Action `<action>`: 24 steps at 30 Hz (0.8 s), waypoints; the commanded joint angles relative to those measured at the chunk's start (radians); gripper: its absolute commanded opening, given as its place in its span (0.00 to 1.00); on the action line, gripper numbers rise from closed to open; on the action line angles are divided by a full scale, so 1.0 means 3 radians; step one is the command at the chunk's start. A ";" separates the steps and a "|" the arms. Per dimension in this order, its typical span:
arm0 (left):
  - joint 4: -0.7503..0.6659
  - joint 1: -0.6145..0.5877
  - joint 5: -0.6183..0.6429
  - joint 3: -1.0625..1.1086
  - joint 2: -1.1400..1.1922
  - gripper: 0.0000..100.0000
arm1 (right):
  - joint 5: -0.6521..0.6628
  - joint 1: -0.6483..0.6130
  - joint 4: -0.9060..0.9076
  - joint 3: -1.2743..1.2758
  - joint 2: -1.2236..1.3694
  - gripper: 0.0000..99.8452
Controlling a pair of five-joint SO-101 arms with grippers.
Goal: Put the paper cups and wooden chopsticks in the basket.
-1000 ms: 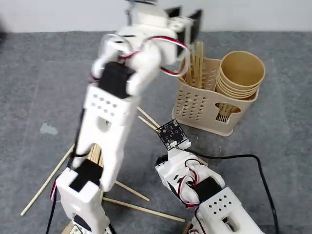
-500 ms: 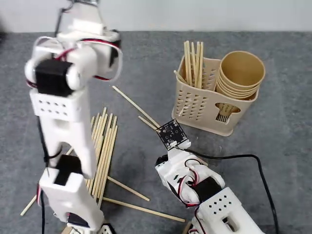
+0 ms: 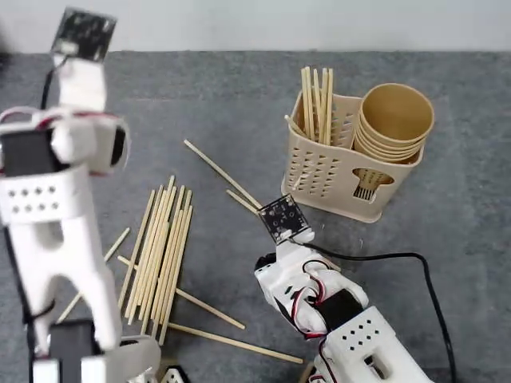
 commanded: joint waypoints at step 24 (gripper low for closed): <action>-0.2429 -0.1253 0.0174 0.3890 -0.1135 0.02 | -0.0644 -0.0678 0.0448 -0.2353 0.2406 0.06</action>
